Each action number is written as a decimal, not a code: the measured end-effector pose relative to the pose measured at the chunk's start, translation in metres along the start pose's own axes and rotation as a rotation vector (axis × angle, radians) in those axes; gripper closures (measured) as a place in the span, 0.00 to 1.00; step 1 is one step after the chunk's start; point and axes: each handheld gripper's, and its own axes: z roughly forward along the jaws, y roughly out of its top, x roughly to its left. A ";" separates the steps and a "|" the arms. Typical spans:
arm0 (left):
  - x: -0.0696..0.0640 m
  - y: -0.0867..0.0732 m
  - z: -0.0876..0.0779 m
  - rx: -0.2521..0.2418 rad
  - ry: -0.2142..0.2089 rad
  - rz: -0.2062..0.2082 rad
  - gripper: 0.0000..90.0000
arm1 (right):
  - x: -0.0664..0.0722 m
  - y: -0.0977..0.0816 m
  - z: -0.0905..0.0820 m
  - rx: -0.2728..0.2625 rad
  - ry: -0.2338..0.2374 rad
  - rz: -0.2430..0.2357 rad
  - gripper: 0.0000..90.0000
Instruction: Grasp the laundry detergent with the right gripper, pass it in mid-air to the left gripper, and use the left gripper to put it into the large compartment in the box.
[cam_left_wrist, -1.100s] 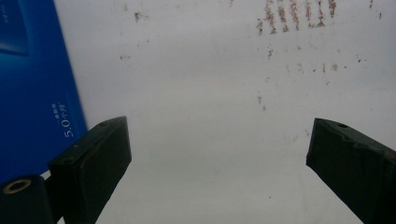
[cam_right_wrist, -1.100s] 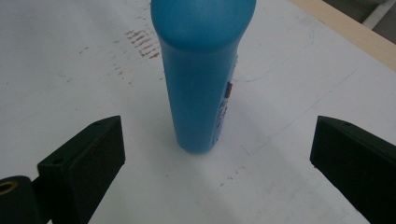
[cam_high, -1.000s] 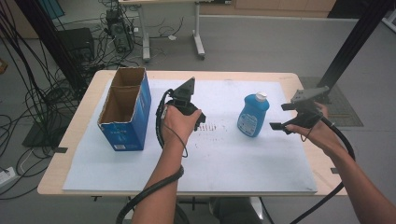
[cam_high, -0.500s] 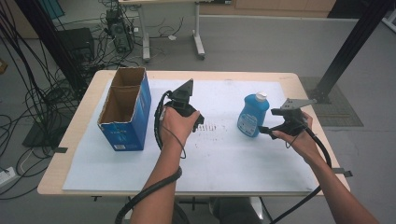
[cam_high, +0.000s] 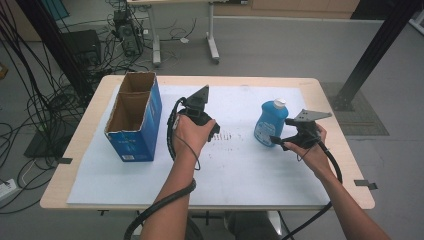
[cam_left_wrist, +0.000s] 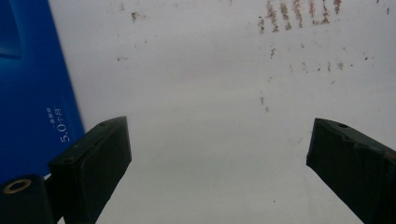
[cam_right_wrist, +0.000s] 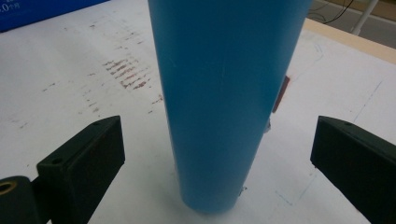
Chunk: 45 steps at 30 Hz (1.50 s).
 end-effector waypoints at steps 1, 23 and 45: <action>0.000 0.000 0.000 0.000 0.000 0.000 0.08 | 0.000 0.000 0.000 0.000 0.000 0.000 0.03; -0.001 0.000 0.003 -0.003 0.001 0.003 0.07 | 0.007 0.005 0.019 -0.051 -0.060 -0.002 0.02; -0.001 0.001 0.001 -0.007 -0.004 0.006 0.07 | 0.008 0.006 0.023 -0.066 -0.089 0.000 0.02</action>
